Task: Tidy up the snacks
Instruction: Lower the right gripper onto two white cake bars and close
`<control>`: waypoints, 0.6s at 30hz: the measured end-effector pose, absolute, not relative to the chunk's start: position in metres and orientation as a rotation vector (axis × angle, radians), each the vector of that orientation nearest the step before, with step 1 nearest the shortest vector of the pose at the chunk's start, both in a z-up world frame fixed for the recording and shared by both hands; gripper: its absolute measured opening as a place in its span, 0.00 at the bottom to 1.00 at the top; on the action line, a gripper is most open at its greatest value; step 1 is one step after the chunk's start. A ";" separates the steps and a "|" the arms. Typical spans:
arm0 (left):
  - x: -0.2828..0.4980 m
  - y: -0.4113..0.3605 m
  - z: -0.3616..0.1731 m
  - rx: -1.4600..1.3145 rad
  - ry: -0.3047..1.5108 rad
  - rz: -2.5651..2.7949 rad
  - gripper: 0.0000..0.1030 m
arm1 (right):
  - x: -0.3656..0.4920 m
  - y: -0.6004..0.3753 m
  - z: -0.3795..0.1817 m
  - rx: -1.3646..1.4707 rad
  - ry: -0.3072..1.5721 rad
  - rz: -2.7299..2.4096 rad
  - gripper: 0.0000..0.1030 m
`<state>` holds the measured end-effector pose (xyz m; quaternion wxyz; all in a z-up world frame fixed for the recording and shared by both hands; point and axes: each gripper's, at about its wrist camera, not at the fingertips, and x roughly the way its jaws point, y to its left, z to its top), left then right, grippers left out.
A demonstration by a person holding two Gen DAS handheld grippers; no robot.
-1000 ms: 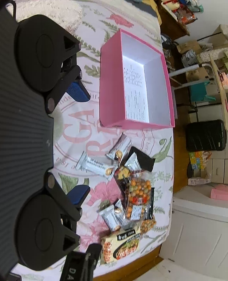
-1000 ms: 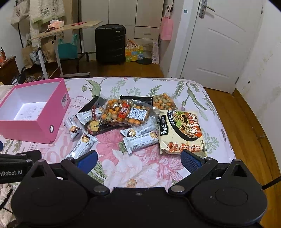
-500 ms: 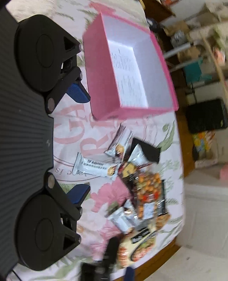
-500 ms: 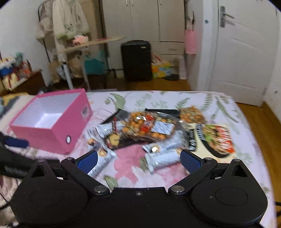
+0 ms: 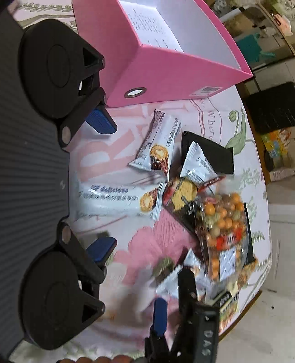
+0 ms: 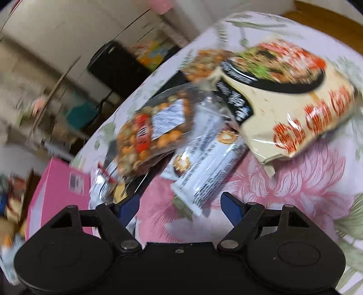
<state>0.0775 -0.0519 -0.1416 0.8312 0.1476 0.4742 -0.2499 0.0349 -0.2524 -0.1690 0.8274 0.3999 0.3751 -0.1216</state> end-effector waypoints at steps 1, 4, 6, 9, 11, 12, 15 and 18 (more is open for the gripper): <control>0.079 -0.052 -0.145 0.307 1.006 -0.527 0.92 | 0.034 -0.253 -0.173 0.869 0.778 -0.284 0.81; 0.082 -0.049 -0.152 0.259 1.026 -0.538 0.75 | 0.035 -0.253 -0.179 0.911 0.699 -0.339 0.82; 0.078 -0.049 -0.152 0.268 0.989 -0.554 0.61 | 0.039 -0.251 -0.179 0.906 0.667 -0.371 0.82; 0.075 -0.051 -0.152 0.296 0.974 -0.554 0.34 | 0.044 -0.245 -0.176 0.841 0.670 -0.439 0.56; 0.078 -0.050 -0.151 0.298 1.007 -0.553 0.29 | 0.043 -0.242 -0.172 0.761 0.708 -0.449 0.44; 0.079 -0.049 -0.150 0.299 1.021 -0.560 0.27 | 0.039 -0.241 -0.171 0.758 0.712 -0.442 0.43; 0.080 -0.043 -0.145 0.263 1.048 -0.580 0.27 | 0.026 -0.243 -0.166 0.749 0.750 -0.401 0.39; 0.077 -0.038 -0.140 0.250 1.068 -0.577 0.26 | 0.014 -0.240 -0.159 0.730 0.780 -0.334 0.36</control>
